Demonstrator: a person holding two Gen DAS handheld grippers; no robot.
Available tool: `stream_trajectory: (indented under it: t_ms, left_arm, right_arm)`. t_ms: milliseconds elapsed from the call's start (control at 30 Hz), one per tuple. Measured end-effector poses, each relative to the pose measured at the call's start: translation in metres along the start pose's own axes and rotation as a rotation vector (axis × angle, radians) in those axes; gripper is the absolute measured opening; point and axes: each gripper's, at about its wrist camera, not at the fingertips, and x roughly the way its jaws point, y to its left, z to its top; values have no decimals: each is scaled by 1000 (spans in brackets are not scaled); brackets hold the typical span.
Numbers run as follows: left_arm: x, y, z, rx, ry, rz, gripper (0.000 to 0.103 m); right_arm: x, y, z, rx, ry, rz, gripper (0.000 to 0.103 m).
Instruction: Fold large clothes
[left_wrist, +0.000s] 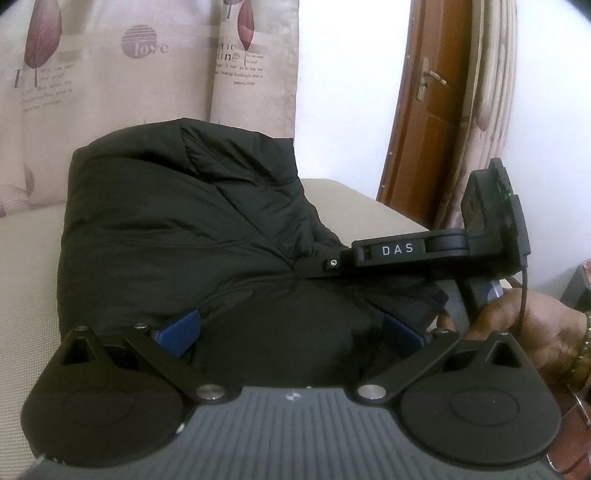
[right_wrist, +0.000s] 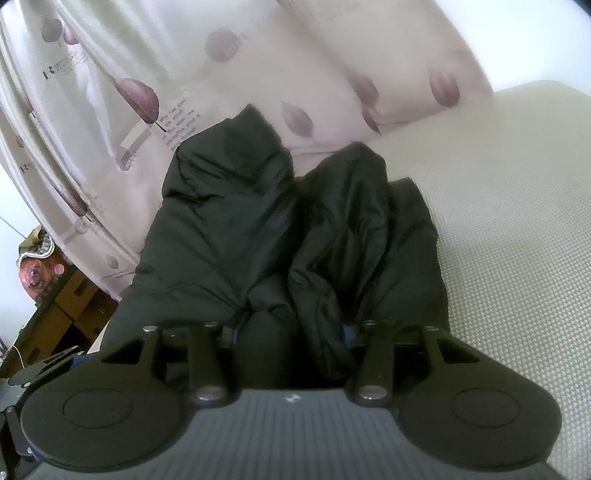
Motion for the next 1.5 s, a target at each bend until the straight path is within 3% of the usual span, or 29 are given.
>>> stream_trajectory:
  t_ms: [167,300,400,467,567,633,700,767,900,967,1067,1100,1133,1200,1267,1367,1500]
  left_arm:
    - [-5,3,0,-26,-7,-10,103]
    - [-27,22,-3,-119,-76,-28,103]
    - [-40,42,-5,-175,-134,9,103]
    - [-37,52,-6,-187,-121,-5,103]
    - [-31,55,-7,-163,-126,-13,103]
    - [-28,50,-10,-127,-129,-21,103]
    - [-23,41,-13,-85,-119,-33,103]
    - [-20,37,-17,-63,-118,-38,103]
    - [-13,38,-19,-88,-117,-72,103]
    - [-12,36,-21,-86,-119,-73,103]
    - [-12,33,-24,-73,-128,-64,103]
    - [-13,32,-25,-67,-132,-56,103]
    - [-13,31,-25,-59,-136,-50,103]
    - [-15,32,-25,-63,-138,-45,103]
    - [-18,34,-24,-94,-148,-66,103]
    - [-22,32,-25,-106,-154,-101,103]
    - [-19,24,-23,-84,-144,-98,103]
  right_arm:
    - [-4,7,3,-45,-2,-7,43]
    - [-8,7,2,-53,-14,1,41]
    - [-8,4,1,-34,-17,13,41]
    - [-8,2,1,-25,-18,26,42]
    - [-9,-1,4,1,-17,46,48]
    - [-14,0,10,0,-34,21,67]
    - [-21,5,18,-44,-62,-29,75]
    - [-28,13,30,-97,-105,-87,78]
    - [-24,32,70,-162,-140,-71,80]
    - [-7,47,90,-230,-114,-51,88]
    - [32,68,108,-321,-46,-76,88]
    - [47,76,111,-364,-11,-76,64]
    - [59,83,111,-407,16,-94,30]
    - [73,101,108,-497,41,-158,21]
    - [62,110,104,-565,-9,-170,16]
    - [30,91,93,-522,-118,-218,14]
    - [14,37,66,-344,-144,-287,12]
